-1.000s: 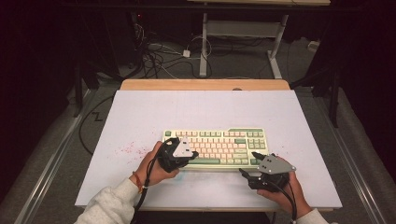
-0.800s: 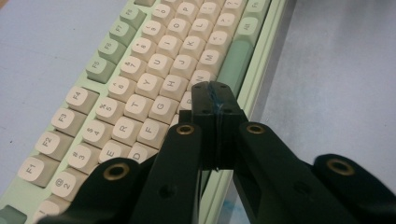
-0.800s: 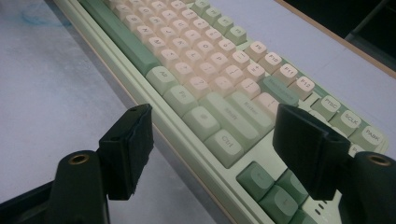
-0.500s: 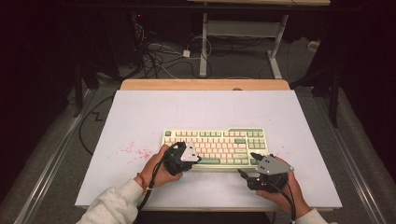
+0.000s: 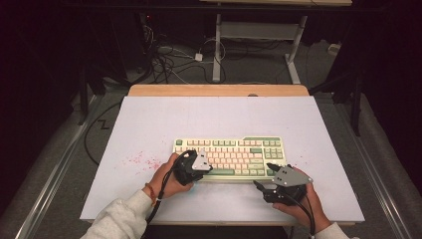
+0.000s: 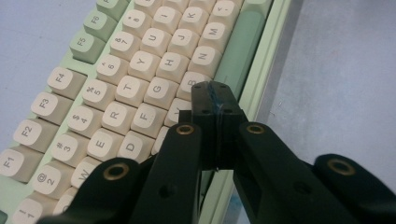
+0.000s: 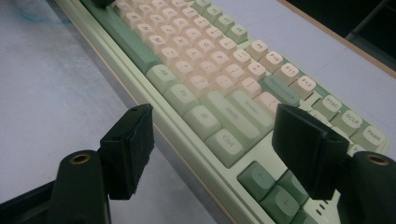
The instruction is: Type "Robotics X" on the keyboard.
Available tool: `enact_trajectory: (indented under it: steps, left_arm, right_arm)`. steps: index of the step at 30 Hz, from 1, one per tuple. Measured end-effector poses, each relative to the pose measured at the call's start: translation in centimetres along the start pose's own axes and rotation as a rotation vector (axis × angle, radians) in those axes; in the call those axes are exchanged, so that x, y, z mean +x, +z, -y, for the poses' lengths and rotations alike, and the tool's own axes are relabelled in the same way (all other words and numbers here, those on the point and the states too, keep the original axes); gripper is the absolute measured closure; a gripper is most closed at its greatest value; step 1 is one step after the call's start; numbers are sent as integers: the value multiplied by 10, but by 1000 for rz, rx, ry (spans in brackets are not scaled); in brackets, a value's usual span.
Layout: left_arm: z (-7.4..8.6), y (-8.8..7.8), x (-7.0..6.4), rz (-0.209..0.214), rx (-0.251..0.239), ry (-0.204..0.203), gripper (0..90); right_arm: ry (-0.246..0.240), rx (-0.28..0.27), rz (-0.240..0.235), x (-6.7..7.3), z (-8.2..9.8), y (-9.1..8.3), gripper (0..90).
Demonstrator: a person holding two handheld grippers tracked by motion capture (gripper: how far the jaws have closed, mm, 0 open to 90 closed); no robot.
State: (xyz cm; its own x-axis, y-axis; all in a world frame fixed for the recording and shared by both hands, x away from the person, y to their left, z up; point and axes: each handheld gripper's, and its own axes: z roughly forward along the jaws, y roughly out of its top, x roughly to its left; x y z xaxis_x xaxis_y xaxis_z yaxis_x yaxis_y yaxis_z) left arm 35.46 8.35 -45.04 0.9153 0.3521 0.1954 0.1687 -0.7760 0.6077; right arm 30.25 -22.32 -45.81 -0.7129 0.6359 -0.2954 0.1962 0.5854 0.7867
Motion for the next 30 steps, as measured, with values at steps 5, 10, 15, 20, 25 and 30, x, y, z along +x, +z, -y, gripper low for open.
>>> enact_trajectory:
  steps: [5,10,15,20,25,30]
  left_arm:
    - [0,1,0,2,5,1,874]
    - [-1,1,1,-1,0,1,871]
    - [-4,5,1,-4,13,14,873]
    - [-2,8,2,-4,16,3,874]
    - [-3,0,4,-13,-7,-3,872]
    - [-3,-6,6,-23,-29,-10,859]
  right_arm:
    - [0,0,-2,0,0,0,298]
    - [1,1,-2,0,0,0,298]
    - [-1,5,-5,1,0,1,299]
    - [0,8,-4,1,0,1,299]
    - [2,5,-1,0,1,0,299]
    - [5,3,1,-1,0,0,299]
